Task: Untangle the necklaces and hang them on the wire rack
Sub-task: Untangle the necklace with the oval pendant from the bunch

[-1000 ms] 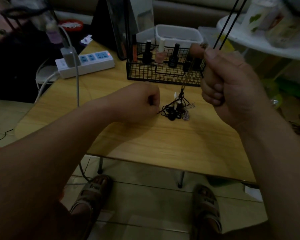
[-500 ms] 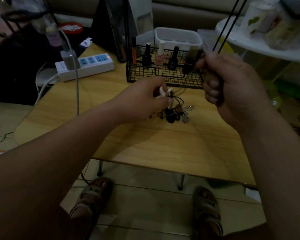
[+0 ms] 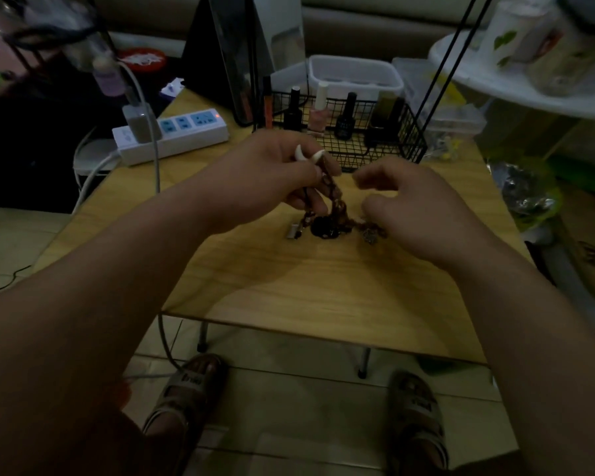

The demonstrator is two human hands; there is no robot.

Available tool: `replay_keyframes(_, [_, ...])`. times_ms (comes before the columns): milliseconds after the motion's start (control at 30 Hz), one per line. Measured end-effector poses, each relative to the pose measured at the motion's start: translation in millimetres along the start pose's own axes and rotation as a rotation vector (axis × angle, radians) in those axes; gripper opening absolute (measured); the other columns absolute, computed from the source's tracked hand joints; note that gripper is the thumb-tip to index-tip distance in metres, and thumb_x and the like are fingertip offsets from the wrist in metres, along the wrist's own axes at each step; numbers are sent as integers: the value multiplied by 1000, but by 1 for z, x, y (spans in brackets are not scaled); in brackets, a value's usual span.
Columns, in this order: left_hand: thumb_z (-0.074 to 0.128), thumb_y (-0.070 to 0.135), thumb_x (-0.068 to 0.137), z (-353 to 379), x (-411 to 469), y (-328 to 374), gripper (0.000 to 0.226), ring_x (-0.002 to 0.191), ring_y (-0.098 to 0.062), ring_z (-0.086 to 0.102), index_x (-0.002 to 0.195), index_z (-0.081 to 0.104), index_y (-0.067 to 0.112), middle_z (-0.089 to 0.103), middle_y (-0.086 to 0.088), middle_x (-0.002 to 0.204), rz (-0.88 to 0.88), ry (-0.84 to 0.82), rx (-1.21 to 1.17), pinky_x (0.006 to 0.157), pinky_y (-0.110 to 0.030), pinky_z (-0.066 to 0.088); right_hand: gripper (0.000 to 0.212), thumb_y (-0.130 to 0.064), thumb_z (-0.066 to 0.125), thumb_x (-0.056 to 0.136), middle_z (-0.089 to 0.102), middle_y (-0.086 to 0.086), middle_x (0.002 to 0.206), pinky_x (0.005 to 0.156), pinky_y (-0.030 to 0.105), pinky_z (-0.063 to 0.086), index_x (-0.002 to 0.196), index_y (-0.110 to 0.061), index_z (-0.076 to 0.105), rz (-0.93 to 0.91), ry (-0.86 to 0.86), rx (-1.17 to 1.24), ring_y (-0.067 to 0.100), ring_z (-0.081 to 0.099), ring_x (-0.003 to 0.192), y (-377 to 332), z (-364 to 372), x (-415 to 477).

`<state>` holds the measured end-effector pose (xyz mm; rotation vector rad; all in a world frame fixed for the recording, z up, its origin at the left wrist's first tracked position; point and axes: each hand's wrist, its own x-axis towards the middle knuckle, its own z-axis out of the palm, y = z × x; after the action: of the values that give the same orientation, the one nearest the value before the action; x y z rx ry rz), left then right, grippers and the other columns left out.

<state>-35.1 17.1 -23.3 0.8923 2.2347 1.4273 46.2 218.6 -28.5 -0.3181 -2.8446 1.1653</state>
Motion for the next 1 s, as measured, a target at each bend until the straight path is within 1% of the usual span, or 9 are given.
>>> replay_keyframes(33, [51, 9, 107, 0, 0, 0, 20, 91, -20, 77, 115, 70, 12, 78, -4, 105, 18, -6, -12, 84, -35, 61, 43, -15, 66, 93, 66, -16, 123, 89, 29, 53, 133, -31, 62, -46, -75, 113, 3, 62, 116, -2, 2, 0])
replay_keyframes(100, [51, 9, 107, 0, 0, 0, 21, 92, -22, 76, 116, 70, 12, 77, -6, 105, 54, 7, -20, 85, -37, 61, 49, -8, 67, 93, 73, -11, 115, 78, 22, 54, 136, -30, 59, -90, -215, 297, 1, 69, 107, -4, 6, 1])
replay_keyframes(167, [52, 10, 107, -2, 1, 0, 21, 92, -22, 74, 116, 71, 13, 75, -6, 104, 91, 53, -6, 83, -35, 60, 36, -9, 68, 95, 76, -4, 98, 67, 16, 49, 127, -25, 64, -107, -218, 294, 1, 72, 86, -3, 11, 3])
replay_keyframes(233, [53, 13, 107, -5, 1, -1, 20, 89, -22, 72, 116, 71, 16, 73, -4, 101, 113, 113, -18, 81, -34, 59, 17, -14, 69, 97, 76, -2, 88, 65, 17, 50, 111, -22, 71, -120, -139, 248, 3, 71, 77, -2, 14, 5])
replay_keyframes(367, [55, 16, 106, -11, 1, -2, 17, 81, -18, 65, 112, 70, 12, 64, -8, 92, 55, 201, -110, 76, -34, 55, 6, -24, 70, 98, 79, 0, 90, 84, 49, 60, 99, -22, 76, -81, -50, 310, 23, 75, 91, 0, 10, 5])
replay_keyframes(500, [52, 16, 105, -13, 4, -3, 23, 80, -18, 64, 116, 68, 3, 61, -11, 87, -22, 235, -163, 80, -36, 55, 14, -30, 65, 100, 79, -5, 95, 98, 44, 54, 97, -22, 76, -54, -6, 409, 12, 74, 95, 0, 3, 4])
replay_keyframes(667, [48, 15, 106, -9, 6, -2, 24, 97, -23, 72, 108, 71, 11, 72, -22, 100, -64, 268, -173, 105, -37, 52, 20, -25, 60, 102, 74, -7, 86, 110, 49, 48, 88, -18, 72, -68, 36, 683, 30, 71, 110, -3, -6, 5])
replay_keyframes(833, [48, 18, 109, -9, 4, 1, 29, 87, -17, 72, 124, 62, -3, 67, -3, 86, -41, 260, -392, 88, -28, 59, 20, -14, 53, 103, 73, 0, 84, 105, 45, 50, 93, -13, 71, -85, -31, 771, 32, 72, 108, -2, -13, 3])
replay_keyframes(1000, [46, 19, 109, -15, 7, 2, 20, 84, -17, 66, 116, 59, 6, 62, -1, 85, -15, 325, -668, 86, -30, 57, 17, -10, 56, 102, 70, 5, 80, 92, 37, 57, 103, -5, 73, -61, -143, 644, 30, 73, 95, 6, -11, 6])
